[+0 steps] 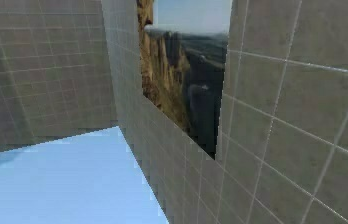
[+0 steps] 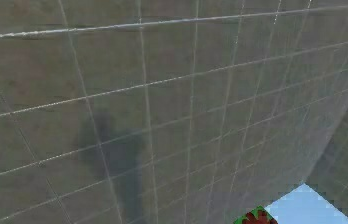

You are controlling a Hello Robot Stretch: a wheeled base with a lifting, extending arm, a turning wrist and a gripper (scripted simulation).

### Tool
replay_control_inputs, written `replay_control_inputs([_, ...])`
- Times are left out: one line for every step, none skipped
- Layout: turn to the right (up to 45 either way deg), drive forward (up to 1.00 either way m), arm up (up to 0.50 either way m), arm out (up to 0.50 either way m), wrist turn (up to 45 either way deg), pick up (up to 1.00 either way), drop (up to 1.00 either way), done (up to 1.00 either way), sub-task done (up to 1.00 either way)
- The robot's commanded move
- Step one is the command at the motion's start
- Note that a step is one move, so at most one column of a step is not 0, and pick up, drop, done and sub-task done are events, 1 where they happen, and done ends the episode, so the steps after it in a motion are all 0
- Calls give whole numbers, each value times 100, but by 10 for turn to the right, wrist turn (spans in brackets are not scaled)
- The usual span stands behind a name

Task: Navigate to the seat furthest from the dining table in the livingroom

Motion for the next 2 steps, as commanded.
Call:
replay_control_inputs([-240,0,0,0,0,0,0,0,0])
replay_control_inputs([0,75,0,0,0,0,0,0,0])
